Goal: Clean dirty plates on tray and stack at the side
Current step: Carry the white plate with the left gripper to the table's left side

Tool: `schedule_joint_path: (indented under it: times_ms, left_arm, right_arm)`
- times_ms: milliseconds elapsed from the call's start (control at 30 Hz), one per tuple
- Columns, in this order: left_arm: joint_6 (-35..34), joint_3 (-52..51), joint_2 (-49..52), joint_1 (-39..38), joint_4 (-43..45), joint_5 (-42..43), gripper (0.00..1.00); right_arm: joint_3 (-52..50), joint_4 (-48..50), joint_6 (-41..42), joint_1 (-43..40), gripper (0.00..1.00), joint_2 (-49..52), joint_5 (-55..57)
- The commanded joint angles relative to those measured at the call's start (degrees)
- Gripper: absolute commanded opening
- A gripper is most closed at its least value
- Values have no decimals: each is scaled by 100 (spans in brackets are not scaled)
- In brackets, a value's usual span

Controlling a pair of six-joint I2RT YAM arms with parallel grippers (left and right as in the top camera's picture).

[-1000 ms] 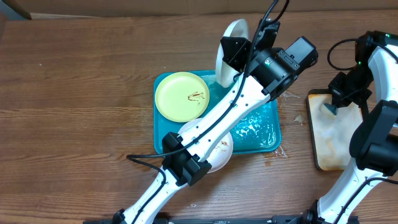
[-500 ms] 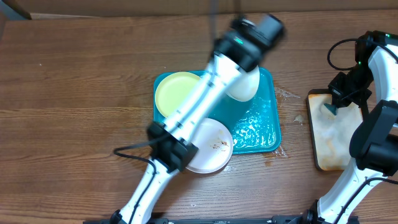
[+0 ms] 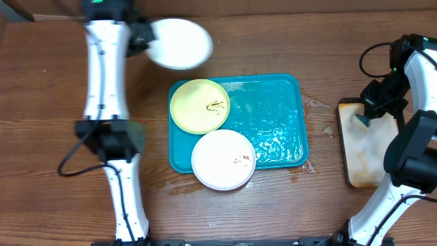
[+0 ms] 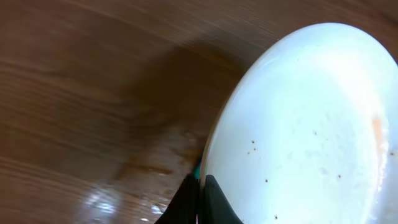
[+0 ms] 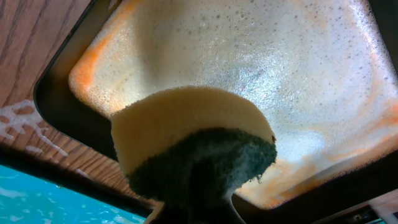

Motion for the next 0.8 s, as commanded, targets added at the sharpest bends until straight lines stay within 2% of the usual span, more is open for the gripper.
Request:
schedule_joint_path:
  times_ms: [0,133,367,600,767]
  left_arm:
    - [72,44,-127,463,-33,398,5]
    - [61,33,-125,1040,-70,302,4]
    - [-179,-201,-125,1827,-197,-415,5]
    - [-289,-1132,-125,2691,-28,-192,5]
    - [-210,-1838,-127,3025,306,-50,5]
  right_arm:
    - [-22,-13,7,-11,4,-229,-28]
    - [-22,-39,-37,-11,4,-229,-26]
    - [-22,-83,-188,-11,4,-229,-26]
    - [-22,-79,-278,-11,4,-229,-28]
    - [-22,-98,-389,-11,4,-229,-28]
